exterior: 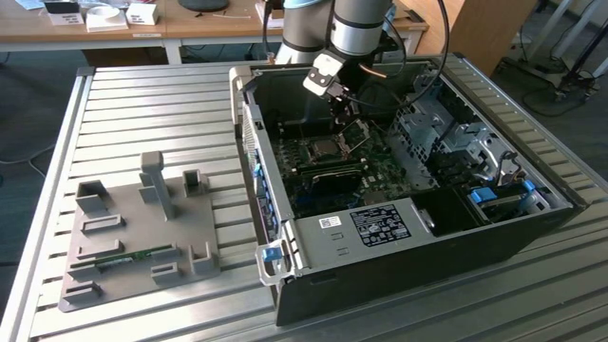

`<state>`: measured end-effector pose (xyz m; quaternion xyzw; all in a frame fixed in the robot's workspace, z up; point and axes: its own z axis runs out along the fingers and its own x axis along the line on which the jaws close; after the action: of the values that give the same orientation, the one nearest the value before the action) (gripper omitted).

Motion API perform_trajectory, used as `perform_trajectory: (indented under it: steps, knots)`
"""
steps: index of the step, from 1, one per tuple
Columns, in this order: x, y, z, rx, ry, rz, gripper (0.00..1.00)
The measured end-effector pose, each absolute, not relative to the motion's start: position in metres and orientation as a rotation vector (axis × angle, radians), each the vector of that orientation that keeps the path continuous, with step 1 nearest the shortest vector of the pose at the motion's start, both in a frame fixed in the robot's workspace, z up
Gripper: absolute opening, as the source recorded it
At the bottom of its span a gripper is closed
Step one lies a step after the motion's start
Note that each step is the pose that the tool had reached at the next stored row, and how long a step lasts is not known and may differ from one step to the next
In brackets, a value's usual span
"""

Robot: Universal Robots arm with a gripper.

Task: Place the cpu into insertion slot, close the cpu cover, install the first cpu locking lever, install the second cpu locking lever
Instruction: 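Close the cpu cover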

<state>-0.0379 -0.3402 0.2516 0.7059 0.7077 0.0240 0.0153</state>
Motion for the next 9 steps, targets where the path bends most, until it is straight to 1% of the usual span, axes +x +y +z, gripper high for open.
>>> perform_trajectory:
  steps: [9]
  knots:
    - [-0.0379,-0.3402,0.2525,2.196,2.202,0.075,0.11]
